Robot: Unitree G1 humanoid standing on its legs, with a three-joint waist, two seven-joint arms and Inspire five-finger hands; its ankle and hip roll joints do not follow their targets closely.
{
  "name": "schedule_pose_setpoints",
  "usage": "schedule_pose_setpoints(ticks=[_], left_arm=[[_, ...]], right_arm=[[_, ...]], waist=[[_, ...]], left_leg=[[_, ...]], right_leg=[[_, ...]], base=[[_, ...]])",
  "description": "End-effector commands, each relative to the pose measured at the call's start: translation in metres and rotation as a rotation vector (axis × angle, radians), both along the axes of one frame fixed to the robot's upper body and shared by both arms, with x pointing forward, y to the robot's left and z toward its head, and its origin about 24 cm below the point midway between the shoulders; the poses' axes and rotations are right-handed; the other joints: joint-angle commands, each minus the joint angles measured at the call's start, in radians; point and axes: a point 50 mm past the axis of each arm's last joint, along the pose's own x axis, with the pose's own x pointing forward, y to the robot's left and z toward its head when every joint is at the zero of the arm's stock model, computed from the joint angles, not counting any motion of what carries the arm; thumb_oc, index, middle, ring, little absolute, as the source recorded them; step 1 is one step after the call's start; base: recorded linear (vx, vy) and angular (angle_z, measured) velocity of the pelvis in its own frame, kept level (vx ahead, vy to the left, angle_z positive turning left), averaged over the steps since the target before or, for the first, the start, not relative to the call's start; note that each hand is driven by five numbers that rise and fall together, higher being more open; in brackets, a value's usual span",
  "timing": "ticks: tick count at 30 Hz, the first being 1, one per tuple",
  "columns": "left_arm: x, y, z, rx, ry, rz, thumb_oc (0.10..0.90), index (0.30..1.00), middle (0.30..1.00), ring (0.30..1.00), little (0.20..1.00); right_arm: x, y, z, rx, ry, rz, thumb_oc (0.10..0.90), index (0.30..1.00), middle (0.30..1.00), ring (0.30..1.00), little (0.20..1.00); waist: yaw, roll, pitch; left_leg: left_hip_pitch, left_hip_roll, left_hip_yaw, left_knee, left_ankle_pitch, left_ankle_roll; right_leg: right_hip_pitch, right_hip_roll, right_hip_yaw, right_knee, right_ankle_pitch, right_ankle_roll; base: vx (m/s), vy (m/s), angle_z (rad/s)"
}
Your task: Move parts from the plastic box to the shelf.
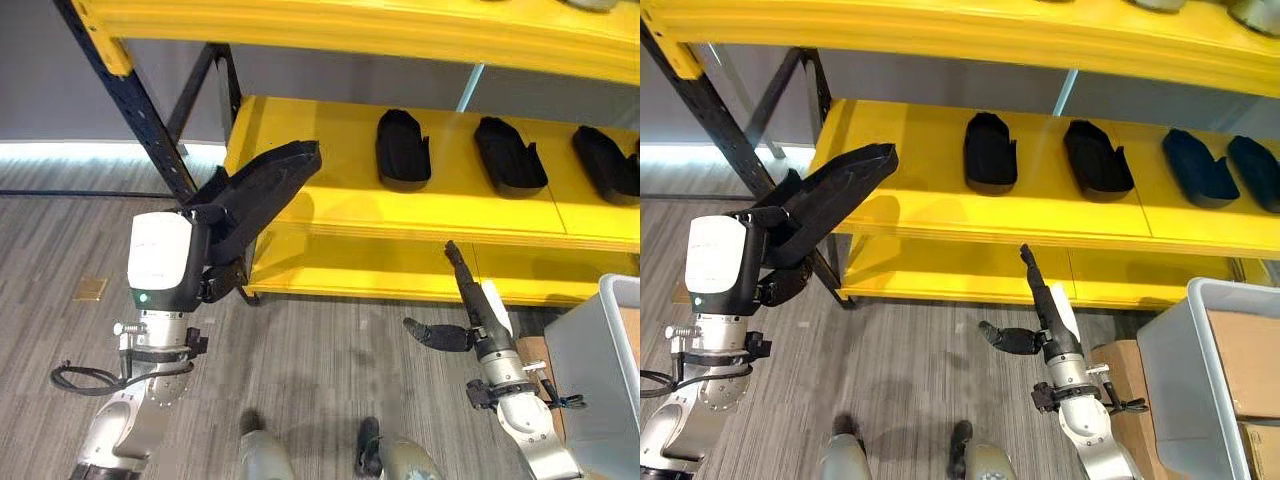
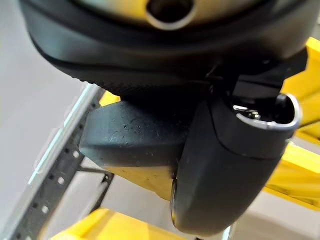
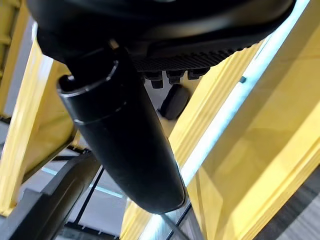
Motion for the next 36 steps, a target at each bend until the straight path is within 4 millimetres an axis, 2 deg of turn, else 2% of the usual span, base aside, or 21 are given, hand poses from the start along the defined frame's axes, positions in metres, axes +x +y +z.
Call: schedule_pose_setpoints(ticks=[1, 2, 3, 4, 7, 9, 12, 15, 20, 25, 26, 30, 34, 36], left_arm=[[-0.003, 0.005, 0.052, 0.021, -0.309, 0.031, 0.4, 0.3, 0.3, 0.3, 0.3], [-0.003, 0.006, 0.049, 0.024, -0.299, 0.036, 0.4, 0.3, 0.3, 0.3, 0.3], [-0.003, 0.006, 0.049, 0.03, -0.297, 0.038, 0.4, 0.3, 0.3, 0.3, 0.3], [-0.001, 0.003, 0.05, 0.031, -0.298, 0.021, 0.4, 0.3, 0.3, 0.3, 0.3], [0.002, -0.002, 0.051, 0.039, -0.298, -0.009, 0.4, 0.3, 0.3, 0.3, 0.3], [0.003, -0.004, 0.051, 0.047, -0.298, -0.02, 0.4, 0.3, 0.3, 0.3, 0.3], [0.003, -0.007, 0.049, 0.063, -0.292, -0.03, 0.4, 0.3, 0.3, 0.3, 0.3], [0.004, -0.011, 0.052, 0.094, -0.299, -0.047, 0.4, 0.3, 0.3, 0.3, 0.3], [0.01, -0.021, 0.057, 0.114, -0.304, -0.088, 0.4, 0.3, 0.3, 0.3, 0.3], [0.015, -0.025, 0.059, 0.089, -0.299, -0.098, 0.4, 0.3, 0.3, 0.3, 0.3], [0.012, -0.015, -0.001, -0.023, 0.038, -0.068, 0.4, 0.3, 0.3, 0.3, 0.3], [0.012, -0.009, -0.002, -0.02, 0.032, -0.028, 0.4, 0.3, 0.3, 0.3, 0.3], [0.014, -0.009, -0.001, -0.026, 0.024, -0.029, 0.4, 0.3, 0.3, 0.3, 0.3], [0.015, -0.007, -0.004, -0.046, 0.03, -0.011, 0.4, 0.3, 0.3, 0.3, 0.3]], right_arm=[[0.006, 0.006, 0.044, 0.042, -0.254, 0.056, 0.9, 1.0, 1.0, 1.0, 1.0], [0.006, 0.008, 0.041, 0.057, -0.239, 0.067, 0.9, 1.0, 1.0, 1.0, 1.0], [0.004, 0.007, 0.04, 0.056, -0.233, 0.058, 0.9, 1.0, 1.0, 1.0, 1.0], [0.002, 0.005, 0.039, 0.073, -0.227, 0.052, 0.9, 1.0, 1.0, 1.0, 1.0], [-0.002, 0.002, 0.034, 0.222, -0.199, 0.035, 0.9, 1.0, 1.0, 1.0, 1.0], [-0.005, 0.0, 0.027, 0.37, -0.169, 0.025, 0.9, 1.0, 1.0, 1.0, 1.0], [-0.009, -0.002, 0.017, 0.474, -0.141, -0.018, 0.9, 1.0, 1.0, 1.0, 1.0], [-0.01, -0.004, 0.01, 0.475, -0.098, -0.022, 0.9, 1.0, 1.0, 1.0, 1.0], [-0.011, -0.005, 0.007, 0.575, -0.07, -0.005, 0.9, 1.0, 1.0, 1.0, 1.0], [-0.009, -0.004, 0.002, 0.591, -0.04, -0.006, 0.9, 1.0, 1.0, 1.0, 1.0], [-0.008, 0.0, -0.046, 0.546, 0.266, 0.028, 0.9, 1.0, 1.0, 1.0, 1.0], [-0.008, 0.0, -0.044, 0.528, 0.265, 0.04, 0.9, 1.0, 1.0, 1.0, 1.0], [-0.006, -0.001, -0.04, 0.483, 0.25, 0.045, 0.9, 1.0, 1.0, 1.0, 1.0], [-0.007, -0.004, -0.04, 0.482, 0.255, 0.051, 0.9, 1.0, 1.0, 1.0, 1.0]], waist=[[0.006, 0.04, -0.033], [0.014, 0.044, -0.039], [0.009, 0.048, -0.045], [0.001, 0.043, -0.047], [-0.023, 0.033, -0.054], [-0.027, 0.028, -0.062], [-0.036, 0.016, -0.07], [-0.042, -0.001, -0.076], [-0.044, -0.026, -0.085], [-0.043, -0.034, -0.091], [0.027, 0.076, -0.159], [0.013, 0.078, -0.164], [0.006, 0.076, -0.157], [0.0, 0.079, -0.151]], left_leg=[[0.111, 0.04, 0.024, -0.111, 0.106, -0.029], [0.125, 0.028, -0.004, -0.09, 0.075, -0.026], [0.126, 0.021, 0.0, -0.089, 0.066, -0.034], [0.113, 0.013, 0.013, -0.052, 0.036, -0.026], [0.107, -0.017, 0.029, 0.039, -0.031, -0.017], [0.117, -0.033, 0.048, 0.069, -0.068, -0.009], [0.13, -0.054, 0.071, 0.102, -0.11, 0.006], [0.137, -0.066, 0.087, 0.116, -0.136, 0.017], [0.131, -0.071, 0.083, 0.139, -0.154, 0.018], [0.124, -0.07, 0.077, 0.151, -0.16, 0.016], [0.331, -0.194, 0.094, 0.042, -0.203, 0.036], [0.357, -0.166, 0.114, 0.006, -0.177, 0.027], [0.341, -0.14, 0.107, 0.024, -0.148, 0.018], [0.331, -0.108, 0.101, 0.048, -0.113, 0.006]], right_leg=[[0.084, -0.095, 0.063, -0.015, -0.017, 0.127], [0.082, -0.098, 0.088, -0.015, -0.01, 0.135], [0.087, -0.106, 0.089, -0.022, -0.007, 0.138], [0.1, -0.127, 0.081, -0.028, -0.001, 0.143], [0.132, -0.161, 0.1, -0.054, 0.021, 0.159], [0.15, -0.18, 0.11, -0.076, 0.034, 0.174], [0.162, -0.205, 0.127, -0.093, 0.056, 0.195], [0.163, -0.216, 0.135, -0.101, 0.065, 0.204], [0.17, -0.221, 0.127, -0.104, 0.065, 0.213], [0.169, -0.22, 0.124, -0.096, 0.061, 0.211], [0.243, -0.28, -0.136, -0.059, 0.04, 0.16], [0.223, -0.251, -0.104, -0.058, 0.028, 0.159], [0.21, -0.22, -0.085, -0.041, 0.0, 0.135], [0.198, -0.18, -0.073, -0.032, -0.027, 0.111]], base=[[0.17, 0.194, -0.59], [0.14, 0.212, -0.86], [0.14, 0.22, -1.0], [0.14, 0.203, -1.02], [0.14, 0.214, -0.22], [0.14, 0.238, -0.06], [0.11, 0.206, -0.21], [0.07, 0.132, -0.13], [0.04, 0.047, -0.04], [0.0, 0.0, 0.0], [0.04, -0.057, -0.18], [0.03, -0.088, -0.26], [0.03, -0.168, -0.01], [0.05, -0.238, -0.05]])
